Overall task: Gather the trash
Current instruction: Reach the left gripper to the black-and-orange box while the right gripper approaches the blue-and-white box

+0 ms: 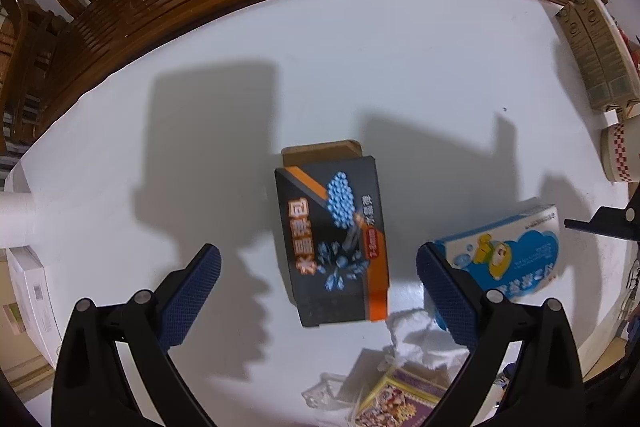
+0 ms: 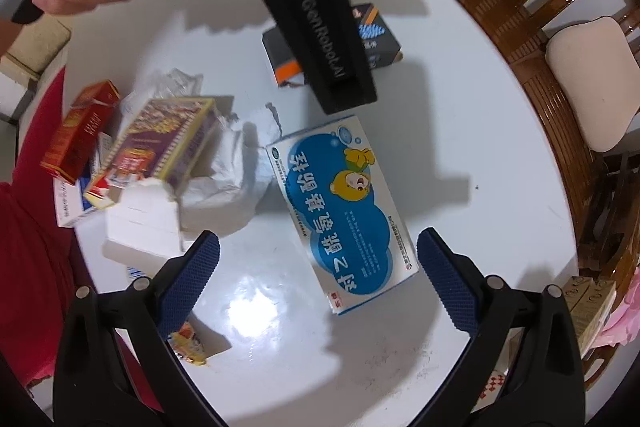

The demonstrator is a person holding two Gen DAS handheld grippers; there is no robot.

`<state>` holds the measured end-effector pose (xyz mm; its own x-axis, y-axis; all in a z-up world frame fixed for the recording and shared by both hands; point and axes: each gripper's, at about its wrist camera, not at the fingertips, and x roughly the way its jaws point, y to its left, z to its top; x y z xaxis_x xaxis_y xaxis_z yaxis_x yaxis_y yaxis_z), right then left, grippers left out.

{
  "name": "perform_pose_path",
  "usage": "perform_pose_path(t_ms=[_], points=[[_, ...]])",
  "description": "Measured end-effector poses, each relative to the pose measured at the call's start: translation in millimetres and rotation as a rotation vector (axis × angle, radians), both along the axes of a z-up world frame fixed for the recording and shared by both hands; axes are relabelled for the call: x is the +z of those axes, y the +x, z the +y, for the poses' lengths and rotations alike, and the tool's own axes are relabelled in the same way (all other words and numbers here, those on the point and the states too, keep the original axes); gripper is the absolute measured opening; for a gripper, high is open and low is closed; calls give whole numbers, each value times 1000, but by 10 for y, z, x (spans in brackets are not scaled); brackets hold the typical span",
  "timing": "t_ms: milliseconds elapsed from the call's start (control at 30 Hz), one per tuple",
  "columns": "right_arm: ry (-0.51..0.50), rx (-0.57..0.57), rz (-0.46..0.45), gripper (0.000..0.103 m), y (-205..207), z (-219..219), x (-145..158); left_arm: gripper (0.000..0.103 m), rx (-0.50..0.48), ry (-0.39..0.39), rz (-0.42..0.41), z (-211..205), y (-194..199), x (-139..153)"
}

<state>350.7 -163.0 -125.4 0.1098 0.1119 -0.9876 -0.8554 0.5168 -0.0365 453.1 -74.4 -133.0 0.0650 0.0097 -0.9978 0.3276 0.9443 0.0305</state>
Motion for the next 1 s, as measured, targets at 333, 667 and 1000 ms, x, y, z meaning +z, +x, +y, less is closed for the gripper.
perform_pose_path(t_ms=[333, 667, 1000], points=[[-44, -6, -1, 97, 241, -6, -265, 96, 67, -63, 38, 125, 154, -173], [-46, -17, 23, 81, 514, -13, -458, 91, 79, -73, 33, 147, 293, -218], [-22, -28, 18, 67, 567, 15, -426, 58, 67, -69, 20, 177, 204, -164]])
